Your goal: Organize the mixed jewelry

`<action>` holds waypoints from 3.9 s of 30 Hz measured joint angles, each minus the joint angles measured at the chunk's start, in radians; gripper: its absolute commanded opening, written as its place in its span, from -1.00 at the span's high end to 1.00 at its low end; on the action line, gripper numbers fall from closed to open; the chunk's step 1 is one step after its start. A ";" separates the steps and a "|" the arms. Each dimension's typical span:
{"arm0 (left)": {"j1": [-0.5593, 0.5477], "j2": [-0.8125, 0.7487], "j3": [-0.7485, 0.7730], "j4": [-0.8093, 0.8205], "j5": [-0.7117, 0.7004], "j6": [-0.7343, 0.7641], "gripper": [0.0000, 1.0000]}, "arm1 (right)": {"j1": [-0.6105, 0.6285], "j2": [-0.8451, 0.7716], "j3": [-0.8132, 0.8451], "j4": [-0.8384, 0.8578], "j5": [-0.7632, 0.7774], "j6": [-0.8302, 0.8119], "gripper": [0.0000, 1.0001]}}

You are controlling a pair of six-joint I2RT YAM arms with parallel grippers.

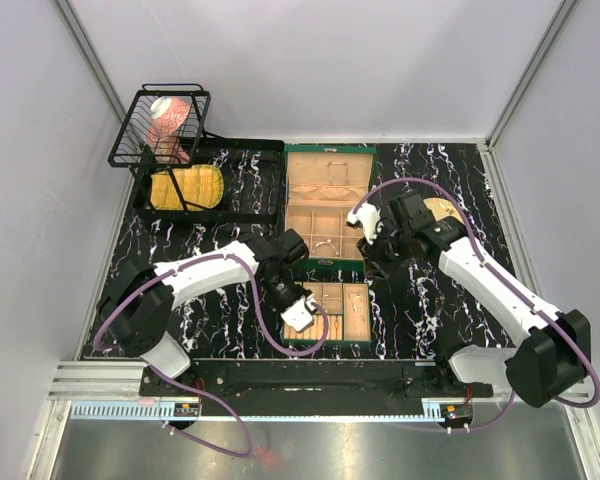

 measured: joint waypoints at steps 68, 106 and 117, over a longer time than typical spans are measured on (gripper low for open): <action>0.252 -0.025 0.058 -0.431 -0.205 0.330 1.00 | 0.332 0.452 0.016 0.125 0.203 -0.097 0.76; 0.170 0.083 -0.012 -0.430 -0.165 0.329 1.00 | 0.348 0.414 0.110 0.057 0.230 -0.085 0.70; 0.165 0.137 0.037 -0.376 -0.150 0.329 1.00 | 0.312 0.399 0.079 0.032 0.232 -0.085 0.70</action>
